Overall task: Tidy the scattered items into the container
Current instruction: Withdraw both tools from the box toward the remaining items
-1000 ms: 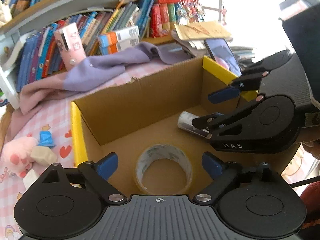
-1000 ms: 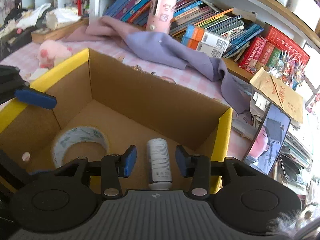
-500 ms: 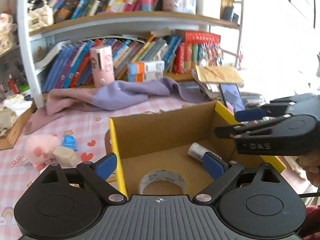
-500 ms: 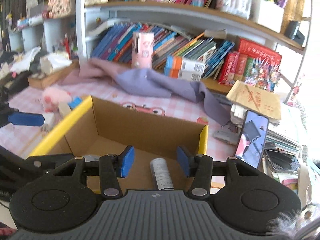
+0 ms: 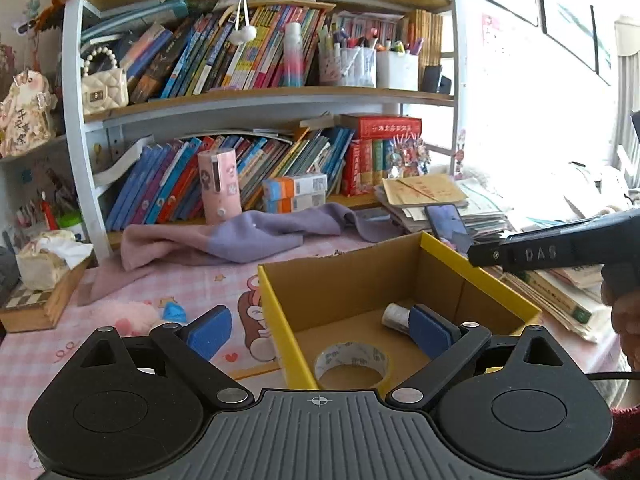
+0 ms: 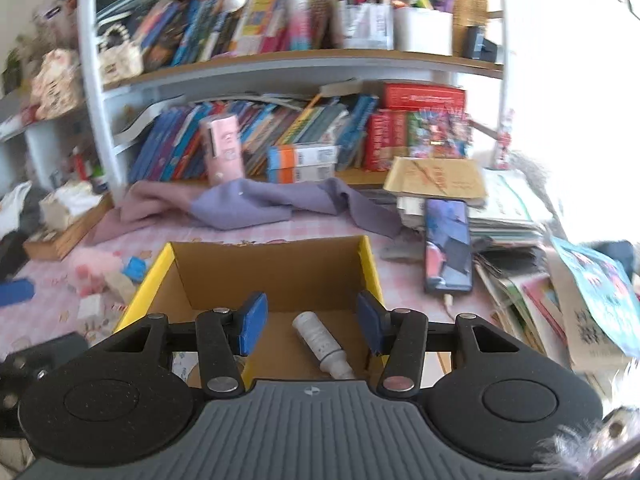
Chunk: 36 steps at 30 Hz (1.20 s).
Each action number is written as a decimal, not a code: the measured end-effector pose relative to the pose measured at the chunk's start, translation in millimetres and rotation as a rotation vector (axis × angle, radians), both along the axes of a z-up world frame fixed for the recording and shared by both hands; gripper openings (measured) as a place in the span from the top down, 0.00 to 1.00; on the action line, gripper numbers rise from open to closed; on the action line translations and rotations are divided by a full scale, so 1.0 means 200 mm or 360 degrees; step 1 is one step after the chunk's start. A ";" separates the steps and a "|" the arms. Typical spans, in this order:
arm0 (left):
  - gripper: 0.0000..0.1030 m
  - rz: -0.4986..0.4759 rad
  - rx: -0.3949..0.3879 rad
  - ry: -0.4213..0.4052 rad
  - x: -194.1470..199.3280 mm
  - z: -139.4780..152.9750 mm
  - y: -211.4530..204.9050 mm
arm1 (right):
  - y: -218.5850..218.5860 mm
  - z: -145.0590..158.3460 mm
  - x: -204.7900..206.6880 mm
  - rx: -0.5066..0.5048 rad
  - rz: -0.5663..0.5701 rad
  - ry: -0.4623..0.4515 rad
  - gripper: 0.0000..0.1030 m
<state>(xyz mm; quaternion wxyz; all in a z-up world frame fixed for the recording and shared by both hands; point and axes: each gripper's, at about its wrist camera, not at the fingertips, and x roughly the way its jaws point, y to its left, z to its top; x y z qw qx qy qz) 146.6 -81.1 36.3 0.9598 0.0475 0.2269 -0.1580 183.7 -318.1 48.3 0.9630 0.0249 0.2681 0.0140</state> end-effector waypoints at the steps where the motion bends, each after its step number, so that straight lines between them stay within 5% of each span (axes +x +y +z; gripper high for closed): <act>1: 0.05 -0.0003 -0.0008 0.0000 -0.02 0.00 0.03 | 0.01 0.00 -0.03 0.0000 -0.0036 -0.0010 0.54; 16: 0.05 -0.0073 -0.0057 0.0055 -0.37 -0.08 0.44 | 0.42 -0.05 -0.51 -0.0138 -0.0277 -0.0001 0.51; 25: 0.03 0.0021 -0.0079 0.0159 -0.57 -0.14 0.67 | 0.70 -0.16 -0.73 -0.0172 -0.0198 0.0090 0.48; 36: 0.03 0.0144 0.0089 0.0310 -0.73 -0.21 0.81 | 0.98 -0.30 -0.81 -0.0143 0.0073 0.0328 0.40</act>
